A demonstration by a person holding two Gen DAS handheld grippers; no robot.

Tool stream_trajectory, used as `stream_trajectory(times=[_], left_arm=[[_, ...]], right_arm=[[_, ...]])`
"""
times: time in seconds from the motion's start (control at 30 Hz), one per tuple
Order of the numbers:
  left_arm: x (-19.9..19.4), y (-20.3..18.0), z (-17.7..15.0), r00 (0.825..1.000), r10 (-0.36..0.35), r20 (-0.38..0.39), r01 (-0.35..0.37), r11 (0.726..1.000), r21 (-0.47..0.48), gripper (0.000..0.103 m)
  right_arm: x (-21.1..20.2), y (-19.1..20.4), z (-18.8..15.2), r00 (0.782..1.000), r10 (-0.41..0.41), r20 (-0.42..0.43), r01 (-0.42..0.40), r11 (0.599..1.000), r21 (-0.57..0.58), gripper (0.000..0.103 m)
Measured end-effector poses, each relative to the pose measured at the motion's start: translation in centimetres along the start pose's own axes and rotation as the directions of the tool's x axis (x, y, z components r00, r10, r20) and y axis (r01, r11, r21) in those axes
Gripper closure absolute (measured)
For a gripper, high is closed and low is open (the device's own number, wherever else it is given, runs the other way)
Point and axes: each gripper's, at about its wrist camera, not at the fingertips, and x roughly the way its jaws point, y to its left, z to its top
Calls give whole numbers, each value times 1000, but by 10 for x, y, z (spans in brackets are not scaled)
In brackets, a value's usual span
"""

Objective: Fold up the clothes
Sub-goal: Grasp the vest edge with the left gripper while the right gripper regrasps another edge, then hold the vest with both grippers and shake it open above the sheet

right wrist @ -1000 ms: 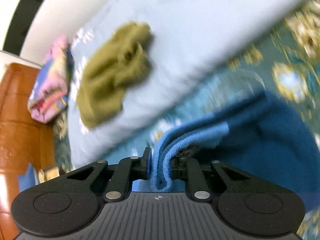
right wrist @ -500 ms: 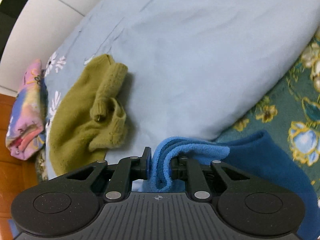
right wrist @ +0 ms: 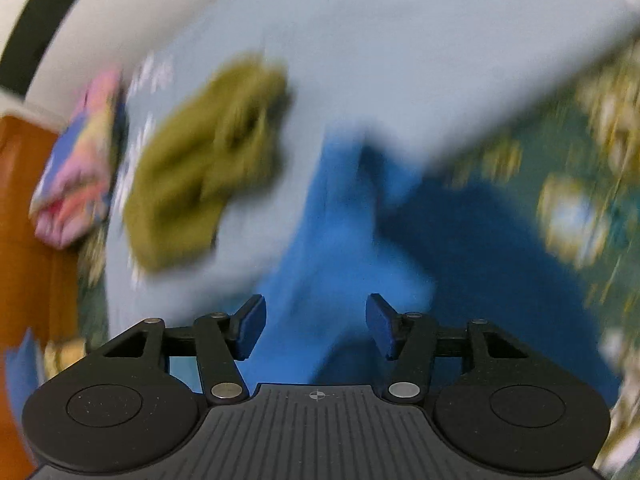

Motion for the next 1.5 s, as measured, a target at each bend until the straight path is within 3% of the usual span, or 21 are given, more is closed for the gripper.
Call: stream_trajectory(times=[0.1, 0.2, 0.3, 0.43, 0.5, 0.53, 0.57, 0.63, 0.77, 0.93, 1.0, 1.13, 1.27, 1.37, 1.5], left_arm=[[12, 1, -2, 1000, 9, -18, -9, 1000, 5, 52], [20, 4, 1, 1000, 15, -14, -16, 1000, -14, 53], [22, 5, 5, 1000, 14, -2, -14, 1000, -16, 53], [21, 5, 9, 1000, -9, 16, 9, 1000, -9, 70], [19, 9, 9, 999, -42, 27, 42, 999, -29, 72], [18, 10, 9, 998, -50, 33, 51, 998, -38, 72], [17, 11, 9, 998, -57, 38, 59, 997, -47, 73], [17, 11, 9, 997, -66, 42, 68, 996, -65, 73], [16, 15, 9, 994, -88, 64, 94, 991, -94, 71], [12, 14, 11, 987, -129, 92, 139, 984, -113, 63], [11, 11, 13, 979, -168, 115, 182, 976, -122, 53], [12, -2, 19, 972, -202, 122, 215, 971, -105, 54], [21, -11, 16, 982, -173, 76, 179, 981, -77, 57], [25, -8, 10, 984, -166, 63, 172, 980, -104, 58], [24, 1, 3, 985, -168, 50, 174, 972, -160, 58]], right_arm=[[47, 11, -32, 990, -4, -139, -2, 999, -40, 51], [90, 23, -49, 980, -15, -201, 4, 999, -53, 51], [119, 29, -60, 976, -15, -216, 13, 1000, -12, 51], [133, 31, -60, 982, 0, -188, 10, 999, 48, 51], [136, 30, -62, 983, 28, -180, -15, 997, 74, 56], [136, 31, -61, 983, 39, -178, -26, 997, 77, 64], [137, 32, -59, 983, 49, -177, -36, 996, 76, 84], [138, 35, -55, 982, 71, -178, -58, 995, 80, 97], [122, 60, -26, 968, 212, -133, -206, 977, 58, 98], [97, 107, 43, 938, 341, -59, -345, 936, -71, 98], [96, 130, 72, 940, 337, -43, -340, 929, -146, 98], [107, 160, 105, 961, 277, -4, -269, 927, -263, 99], [122, 166, 124, 966, 250, 59, -235, 952, -194, 99], [131, 168, 120, 975, 219, 35, -209, 960, -189, 99], [99, 160, 94, 971, 235, 35, -217, 937, -276, 97]])
